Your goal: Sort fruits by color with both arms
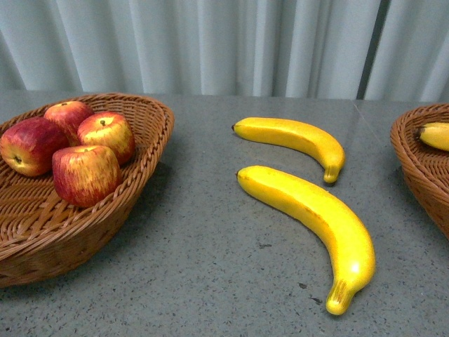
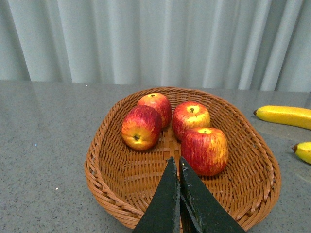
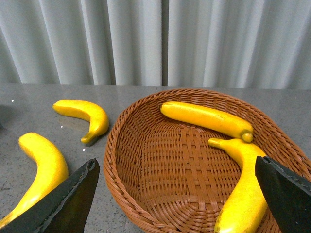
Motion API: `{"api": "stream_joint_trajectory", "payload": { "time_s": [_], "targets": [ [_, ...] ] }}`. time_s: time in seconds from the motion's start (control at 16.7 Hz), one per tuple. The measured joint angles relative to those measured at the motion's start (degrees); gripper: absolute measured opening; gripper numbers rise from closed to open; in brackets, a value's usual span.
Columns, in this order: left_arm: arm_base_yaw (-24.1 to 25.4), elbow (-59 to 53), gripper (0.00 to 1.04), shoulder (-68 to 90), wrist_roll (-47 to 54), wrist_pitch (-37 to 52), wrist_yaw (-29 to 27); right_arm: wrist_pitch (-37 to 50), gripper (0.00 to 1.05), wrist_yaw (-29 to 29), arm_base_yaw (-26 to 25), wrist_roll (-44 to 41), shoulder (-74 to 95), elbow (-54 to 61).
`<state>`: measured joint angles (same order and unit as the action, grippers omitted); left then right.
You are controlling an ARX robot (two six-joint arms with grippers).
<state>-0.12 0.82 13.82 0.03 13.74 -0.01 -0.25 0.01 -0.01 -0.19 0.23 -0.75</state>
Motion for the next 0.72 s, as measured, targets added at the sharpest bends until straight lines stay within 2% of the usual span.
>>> {"api": "stream_joint_trajectory", "payload": {
  "time_s": [0.24, 0.36, 0.72],
  "targets": [
    [0.0, 0.0, 0.02, -3.76, 0.0, -3.69, 0.0, 0.02, 0.98, 0.0, 0.0, 0.0, 0.0, 0.0],
    [0.0, 0.02, 0.02, -11.52, 0.0, -14.56, 0.02, 0.0, 0.98, 0.02, 0.0, 0.02, 0.0, 0.0],
    [0.0, 0.02, 0.03, -13.27, 0.0, -13.99, 0.02, 0.02, 0.98, 0.0, 0.0, 0.02, 0.0, 0.0]
  ]
}}
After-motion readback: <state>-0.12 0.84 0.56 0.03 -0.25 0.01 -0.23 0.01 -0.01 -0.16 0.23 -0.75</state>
